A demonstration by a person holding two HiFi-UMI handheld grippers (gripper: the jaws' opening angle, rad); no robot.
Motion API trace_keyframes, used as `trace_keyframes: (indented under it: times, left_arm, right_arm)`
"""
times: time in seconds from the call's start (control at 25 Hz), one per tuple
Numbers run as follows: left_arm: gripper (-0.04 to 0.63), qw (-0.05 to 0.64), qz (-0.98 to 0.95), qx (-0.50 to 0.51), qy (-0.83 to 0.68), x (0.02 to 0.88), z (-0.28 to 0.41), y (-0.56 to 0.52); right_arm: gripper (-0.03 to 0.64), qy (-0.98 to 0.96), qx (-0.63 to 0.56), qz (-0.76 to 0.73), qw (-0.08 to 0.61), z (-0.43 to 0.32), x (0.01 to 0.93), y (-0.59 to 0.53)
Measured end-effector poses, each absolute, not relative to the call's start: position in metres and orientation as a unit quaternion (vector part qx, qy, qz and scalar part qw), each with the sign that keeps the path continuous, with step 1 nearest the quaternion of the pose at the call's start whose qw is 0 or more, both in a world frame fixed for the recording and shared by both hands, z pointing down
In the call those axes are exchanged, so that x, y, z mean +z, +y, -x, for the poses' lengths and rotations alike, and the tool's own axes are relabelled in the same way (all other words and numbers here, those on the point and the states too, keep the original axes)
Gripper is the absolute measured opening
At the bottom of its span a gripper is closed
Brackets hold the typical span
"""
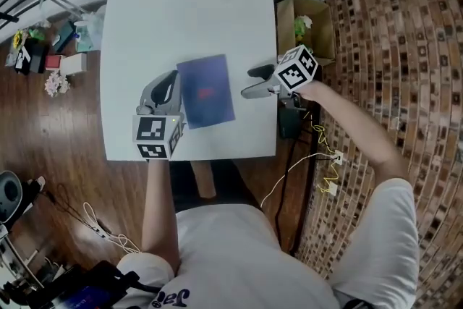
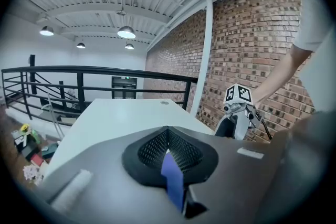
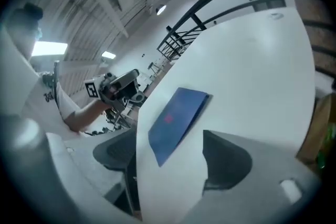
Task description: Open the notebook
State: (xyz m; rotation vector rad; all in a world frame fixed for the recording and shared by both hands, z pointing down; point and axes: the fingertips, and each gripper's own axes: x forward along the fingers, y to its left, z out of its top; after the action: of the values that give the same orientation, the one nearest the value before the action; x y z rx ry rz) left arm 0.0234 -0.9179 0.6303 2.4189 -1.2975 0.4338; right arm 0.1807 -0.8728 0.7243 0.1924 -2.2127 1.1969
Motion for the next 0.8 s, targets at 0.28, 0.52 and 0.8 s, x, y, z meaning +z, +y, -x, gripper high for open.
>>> trace_keyframes:
  times: [0.28,0.52,0.8]
  left_arm:
    - [0.017,0.183,-0.854,0.145,-0.465,0.631,-0.013,-0.92]
    - [0.017,0.18,-0.851,0.145,-0.471,0.634,-0.004,-0.917]
    - [0.018,0.184,-0.85,0.139,-0.474,0.633,0.005,-0.916]
  right_arm:
    - [0.387,-0.798,0.53,-0.09,0.271,-0.15,0.741,-0.866]
    - [0.387,-0.787,0.549,-0.088,0.268,-0.134,0.748,-0.862]
    - [0.379,-0.77,0.575,-0.097,0.259,-0.124,0.756,-0.859]
